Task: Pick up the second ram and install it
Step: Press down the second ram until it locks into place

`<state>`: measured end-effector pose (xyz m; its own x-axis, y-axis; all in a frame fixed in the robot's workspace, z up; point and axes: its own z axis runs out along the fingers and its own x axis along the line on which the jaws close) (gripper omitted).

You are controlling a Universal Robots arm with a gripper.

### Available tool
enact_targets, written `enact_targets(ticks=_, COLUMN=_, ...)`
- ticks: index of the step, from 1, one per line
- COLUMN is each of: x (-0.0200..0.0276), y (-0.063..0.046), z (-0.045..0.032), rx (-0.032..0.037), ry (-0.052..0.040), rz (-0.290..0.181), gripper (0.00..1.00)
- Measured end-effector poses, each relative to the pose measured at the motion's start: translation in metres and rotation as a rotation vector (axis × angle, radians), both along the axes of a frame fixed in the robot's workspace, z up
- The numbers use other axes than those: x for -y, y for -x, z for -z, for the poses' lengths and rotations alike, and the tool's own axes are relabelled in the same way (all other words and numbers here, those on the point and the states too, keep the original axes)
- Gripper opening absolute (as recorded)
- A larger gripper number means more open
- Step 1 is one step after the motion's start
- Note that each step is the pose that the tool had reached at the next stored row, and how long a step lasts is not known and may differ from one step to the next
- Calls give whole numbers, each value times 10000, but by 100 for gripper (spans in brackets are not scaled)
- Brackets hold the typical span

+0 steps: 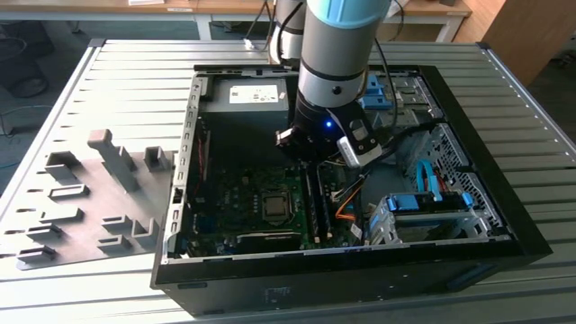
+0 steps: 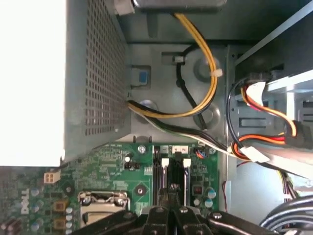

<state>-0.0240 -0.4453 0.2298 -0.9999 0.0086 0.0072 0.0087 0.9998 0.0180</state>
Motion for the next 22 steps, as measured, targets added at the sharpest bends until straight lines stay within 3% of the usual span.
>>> enact_targets(ticks=2, x=15, y=1, z=-2, rx=-2, ry=36, rz=0, gripper=10)
enact_targets(ticks=5, x=80, y=0, z=-2, rx=-2, ry=138, rz=0, gripper=10)
enact_targets(ticks=14, x=379, y=0, z=5, rx=-2, ry=427, rz=-1, gripper=10)
enact_targets(ticks=22, x=663, y=2, z=32, rx=-2, ry=511, rz=0, gripper=10)
